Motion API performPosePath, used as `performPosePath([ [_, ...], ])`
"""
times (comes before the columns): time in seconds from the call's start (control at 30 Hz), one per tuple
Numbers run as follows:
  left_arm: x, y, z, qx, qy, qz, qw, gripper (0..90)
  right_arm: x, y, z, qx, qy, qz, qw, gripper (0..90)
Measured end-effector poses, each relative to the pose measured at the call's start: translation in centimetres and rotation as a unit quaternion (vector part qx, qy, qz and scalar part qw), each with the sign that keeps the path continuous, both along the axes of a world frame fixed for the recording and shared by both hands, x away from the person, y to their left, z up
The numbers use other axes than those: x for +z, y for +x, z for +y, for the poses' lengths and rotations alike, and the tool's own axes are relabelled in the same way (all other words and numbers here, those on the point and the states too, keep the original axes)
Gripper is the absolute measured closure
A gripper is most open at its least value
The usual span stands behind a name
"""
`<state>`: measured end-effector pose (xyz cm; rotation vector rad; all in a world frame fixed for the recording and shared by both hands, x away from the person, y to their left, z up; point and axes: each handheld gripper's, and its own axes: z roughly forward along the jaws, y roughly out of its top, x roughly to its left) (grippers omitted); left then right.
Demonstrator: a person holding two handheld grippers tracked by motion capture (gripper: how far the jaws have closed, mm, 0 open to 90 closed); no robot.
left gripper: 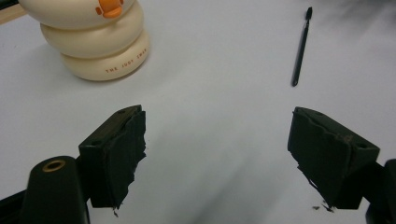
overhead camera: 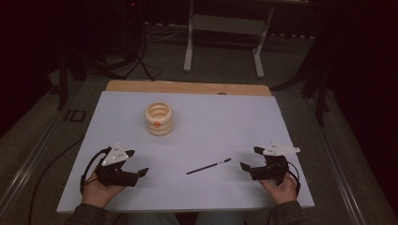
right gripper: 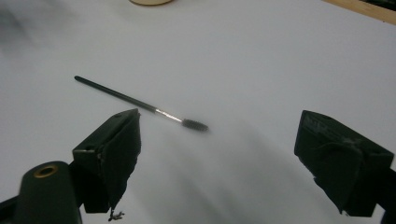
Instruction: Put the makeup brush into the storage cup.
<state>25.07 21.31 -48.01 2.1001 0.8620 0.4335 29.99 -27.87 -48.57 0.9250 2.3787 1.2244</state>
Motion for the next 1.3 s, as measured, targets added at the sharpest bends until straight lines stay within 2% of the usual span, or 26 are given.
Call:
performPosePath([
  [0.27, 0.1, 0.0, 0.0, 0.001, -0.001, 0.000, 1.0000, 20.0, 0.0, 0.0, 0.1, 0.003, -0.005, 0.000, 1.0000, 14.6],
  [0.7, 0.1, 0.0, -1.1, -0.013, 0.005, 0.007, 0.9999, 21.3, 0.0, 0.2, 0.3, 0.012, -0.012, 0.002, 0.9999, 14.6],
  [1.0, 0.4, 0.6, -3.3, -0.042, 0.015, 0.008, 0.9990, 22.9, -0.1, 0.4, 0.4, 0.014, -0.012, 0.007, 0.9998, 14.6],
  [1.1, 0.5, 1.0, -4.5, -0.059, 0.023, 0.010, 0.9980, 23.0, -0.1, 0.4, 0.3, 0.014, -0.010, 0.009, 0.9998, 14.6],
  [1.3, 0.6, 1.7, -6.2, -0.076, 0.027, 0.013, 0.9966, 23.0, 0.0, 0.4, 0.3, 0.014, -0.009, 0.007, 0.9998, 14.6],
])
